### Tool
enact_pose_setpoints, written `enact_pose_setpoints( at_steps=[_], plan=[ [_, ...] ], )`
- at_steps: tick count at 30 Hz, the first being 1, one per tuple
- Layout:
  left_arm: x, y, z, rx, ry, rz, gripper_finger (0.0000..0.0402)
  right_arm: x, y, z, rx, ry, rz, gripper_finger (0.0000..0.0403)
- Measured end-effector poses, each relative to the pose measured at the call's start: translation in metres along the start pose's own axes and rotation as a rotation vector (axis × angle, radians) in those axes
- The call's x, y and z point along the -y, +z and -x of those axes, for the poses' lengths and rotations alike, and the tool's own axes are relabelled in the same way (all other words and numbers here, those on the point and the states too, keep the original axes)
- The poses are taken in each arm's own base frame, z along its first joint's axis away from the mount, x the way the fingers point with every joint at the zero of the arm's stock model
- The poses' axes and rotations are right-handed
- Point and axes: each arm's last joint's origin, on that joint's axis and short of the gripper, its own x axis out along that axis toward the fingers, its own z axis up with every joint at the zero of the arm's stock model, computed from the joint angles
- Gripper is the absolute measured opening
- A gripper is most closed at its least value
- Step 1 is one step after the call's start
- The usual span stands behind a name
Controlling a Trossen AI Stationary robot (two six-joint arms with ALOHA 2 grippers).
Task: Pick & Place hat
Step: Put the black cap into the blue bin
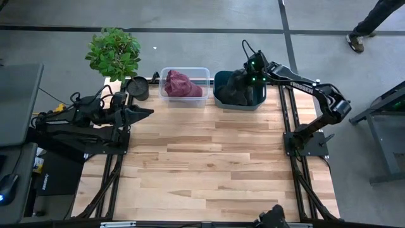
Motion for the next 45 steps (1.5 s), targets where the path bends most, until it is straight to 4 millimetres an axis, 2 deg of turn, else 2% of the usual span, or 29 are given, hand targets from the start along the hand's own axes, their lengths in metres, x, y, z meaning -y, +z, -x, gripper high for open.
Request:
enact_pose_setpoints(
  at_steps=[8, 15, 20, 26, 32, 40, 45],
  plan=[
    [0.000, 0.000, 0.000, 0.002, 0.002, 0.000, 0.0340, 0.009, -0.014, 0.002, -0.127, -0.133, -0.048, 0.0009],
    [-0.001, -0.001, 0.000, -0.001, 0.017, 0.006, 0.0340, 0.013, -0.016, 0.003, -0.123, -0.237, -0.079, 0.0009],
    [-0.002, -0.001, 0.000, -0.007, 0.027, 0.019, 0.0340, 0.018, -0.014, 0.004, -0.120, -0.246, -0.083, 0.0010],
    [-0.002, -0.001, 0.000, -0.006, 0.028, 0.023, 0.0340, 0.023, -0.006, 0.004, -0.066, -0.232, -0.009, 0.0010],
    [-0.002, -0.001, 0.000, -0.009, 0.026, 0.039, 0.0340, 0.020, 0.002, 0.003, 0.009, -0.207, 0.125, 0.0010],
    [-0.004, -0.003, 0.000, -0.024, 0.040, 0.047, 0.0339, 0.011, -0.003, 0.002, -0.042, -0.155, 0.295, 0.0011],
    [-0.004, -0.003, 0.000, -0.026, 0.038, 0.047, 0.0339, 0.009, -0.009, 0.002, -0.102, -0.088, 0.299, 0.0011]
  ],
)
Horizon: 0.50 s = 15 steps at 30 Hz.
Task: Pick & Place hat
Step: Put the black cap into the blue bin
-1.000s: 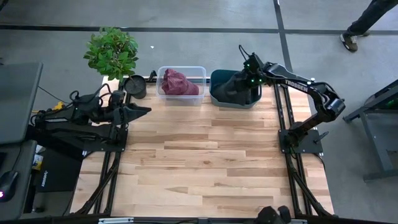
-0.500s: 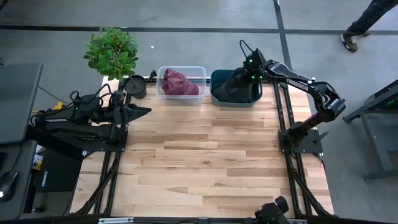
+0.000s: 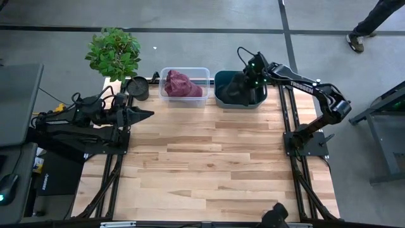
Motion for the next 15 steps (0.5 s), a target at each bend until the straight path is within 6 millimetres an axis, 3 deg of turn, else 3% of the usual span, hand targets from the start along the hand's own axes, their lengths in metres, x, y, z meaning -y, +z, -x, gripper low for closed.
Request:
enact_pose_setpoints(
  at_steps=[8, 15],
  plan=[
    [0.0000, 0.0000, 0.0000, -0.001, 0.000, -0.001, 0.0339, 0.0029, -0.0077, 0.0004, -0.075, -0.062, -0.123, 0.0023],
    [0.0001, -0.0003, 0.0000, -0.009, -0.005, -0.001, 0.0339, 0.0018, -0.0024, 0.0018, -0.028, 0.051, -0.177, 0.0100]
  ],
)
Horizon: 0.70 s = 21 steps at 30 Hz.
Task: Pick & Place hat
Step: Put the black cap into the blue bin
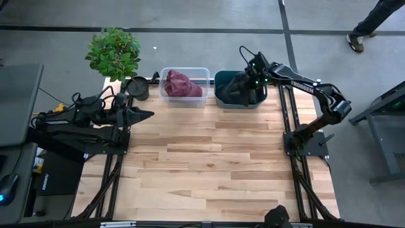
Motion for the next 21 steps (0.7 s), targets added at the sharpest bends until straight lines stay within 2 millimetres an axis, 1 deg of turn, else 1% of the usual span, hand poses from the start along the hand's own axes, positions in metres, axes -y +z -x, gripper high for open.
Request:
enact_pose_setpoints(
  at_steps=[3, 7, 9, 11, 14, 17, 19, 21],
  plan=[
    [0.000, 0.000, 0.000, -0.007, -0.004, 0.000, 0.0340, 0.004, 0.003, 0.001, 0.011, 0.052, -0.049, 0.0148],
    [0.000, 0.000, 0.000, -0.007, -0.004, 0.000, 0.0339, 0.016, 0.003, 0.004, -0.004, 0.045, -0.115, 0.0209],
    [0.000, 0.000, 0.000, -0.007, -0.004, 0.000, 0.0339, 0.023, 0.002, 0.008, -0.006, 0.049, -0.138, 0.0233],
    [0.000, 0.000, 0.000, -0.010, -0.007, 0.000, 0.0339, 0.029, 0.002, 0.016, 0.004, 0.050, -0.164, 0.0248],
    [0.000, 0.000, 0.000, -0.012, -0.008, 0.000, 0.0340, 0.038, 0.002, 0.034, 0.049, 0.043, -0.193, 0.0256],
    [0.000, 0.000, 0.000, -0.012, -0.007, 0.000, 0.0339, 0.042, 0.000, 0.056, 0.109, 0.071, -0.222, 0.0253],
    [0.000, 0.000, 0.000, -0.013, -0.008, 0.000, 0.0339, 0.041, -0.002, 0.071, 0.149, 0.112, -0.219, 0.0245],
    [0.000, 0.000, 0.000, -0.013, -0.008, 0.000, 0.0339, 0.034, -0.005, 0.083, 0.170, 0.149, -0.198, 0.0231]
  ],
)
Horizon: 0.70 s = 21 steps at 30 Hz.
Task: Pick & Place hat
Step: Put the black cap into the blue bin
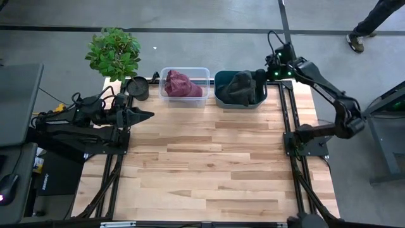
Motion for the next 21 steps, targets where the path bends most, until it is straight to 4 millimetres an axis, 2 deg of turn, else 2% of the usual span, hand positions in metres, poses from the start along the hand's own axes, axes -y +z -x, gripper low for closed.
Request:
enact_pose_setpoints(
  at_steps=[5, 11, 15, 21],
  plan=[
    [0.000, 0.000, 0.000, 0.000, 0.001, 0.000, 0.0339, -0.023, -0.013, 0.021, 0.009, 0.056, 0.046, 0.0156],
    [0.000, 0.000, 0.000, 0.000, 0.002, 0.000, 0.0339, -0.048, -0.028, 0.034, 0.017, 0.105, 0.054, 0.0021],
    [0.000, 0.000, 0.000, 0.000, 0.002, 0.000, 0.0339, -0.062, -0.041, 0.033, -0.015, 0.036, 0.038, 0.0013],
    [0.000, 0.000, 0.000, 0.000, 0.002, -0.002, 0.0339, -0.093, -0.065, 0.019, -0.077, -0.023, 0.061, 0.0002]
  ],
)
